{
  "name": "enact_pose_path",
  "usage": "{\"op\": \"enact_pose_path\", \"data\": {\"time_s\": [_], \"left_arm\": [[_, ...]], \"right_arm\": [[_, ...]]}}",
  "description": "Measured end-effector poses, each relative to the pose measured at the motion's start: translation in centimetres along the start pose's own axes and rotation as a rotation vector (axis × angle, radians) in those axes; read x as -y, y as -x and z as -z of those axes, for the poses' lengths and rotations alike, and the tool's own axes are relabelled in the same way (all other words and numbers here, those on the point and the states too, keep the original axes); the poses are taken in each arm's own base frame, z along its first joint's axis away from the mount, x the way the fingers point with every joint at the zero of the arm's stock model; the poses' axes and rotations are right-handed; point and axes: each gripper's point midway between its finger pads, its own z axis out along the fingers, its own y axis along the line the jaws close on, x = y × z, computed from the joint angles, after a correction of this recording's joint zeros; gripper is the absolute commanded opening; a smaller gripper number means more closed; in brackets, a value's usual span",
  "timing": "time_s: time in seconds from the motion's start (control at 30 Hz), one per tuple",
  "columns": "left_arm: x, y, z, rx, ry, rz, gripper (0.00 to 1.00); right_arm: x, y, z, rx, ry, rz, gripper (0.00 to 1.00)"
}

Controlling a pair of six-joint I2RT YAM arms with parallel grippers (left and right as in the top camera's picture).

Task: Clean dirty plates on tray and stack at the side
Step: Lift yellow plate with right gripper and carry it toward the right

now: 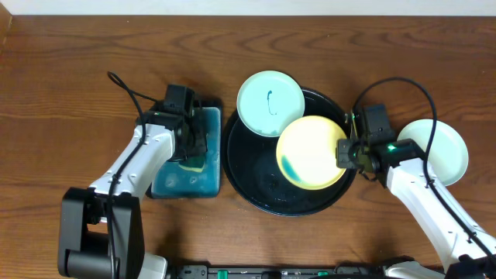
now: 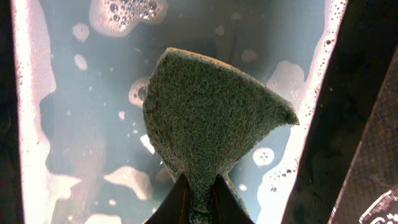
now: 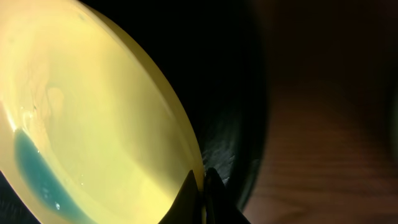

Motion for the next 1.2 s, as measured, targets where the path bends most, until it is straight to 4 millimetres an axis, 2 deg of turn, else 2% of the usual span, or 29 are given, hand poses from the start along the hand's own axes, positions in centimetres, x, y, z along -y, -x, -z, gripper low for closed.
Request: {"op": "enact_pose_path", "data": {"time_s": [0.17,0.37,0.53,0.73,0.93,1.0,1.03,1.2], "left_arm": [[0.0,0.2,-0.7,0.028,-0.010,-0.010,0.08],[-0.3,-0.8,-2.0,0.027,-0.009,-0.010,0.08],[-0.3,-0.9,-2.6,0.052,-0.018,-0.010,0.08],[-0.4,-1.1,-3.0,0.079,-0.027,-0.017,0.25],[-0.5,-1.2,-3.1,0.079,-0.026,-0.014,0.26],[-0.5,-1.2,-3.1,0.079,-0.027,-0.014,0.11],[-0.5,-1.2,-3.1,0.080,-0.027,-0.011,0.08],[-0.5,-1.2,-3.0,0.080,-0.028,-0.014,0.07]], "right_arm": [[1.1,2.9,1.9,0.073,-0.095,0.030,0.01],[1.2,5.4,4.0,0.157,-0.203,0.125,0.01],[1.0,6.2,5.2,0.210,-0.325,0.222,0.01],[-0.2,6.5,6.5,0.267,-0.446,0.342,0.01],[-0.8,7.0,8.1,0.337,-0.560,0.399,0.01],[-1.0,7.1,8.5,0.355,-0.587,0.412,0.01],[-1.1,7.2,8.7,0.361,-0.596,0.415,0.01],[-1.1,7.3,9.1,0.378,-0.624,0.422,0.01]]}}
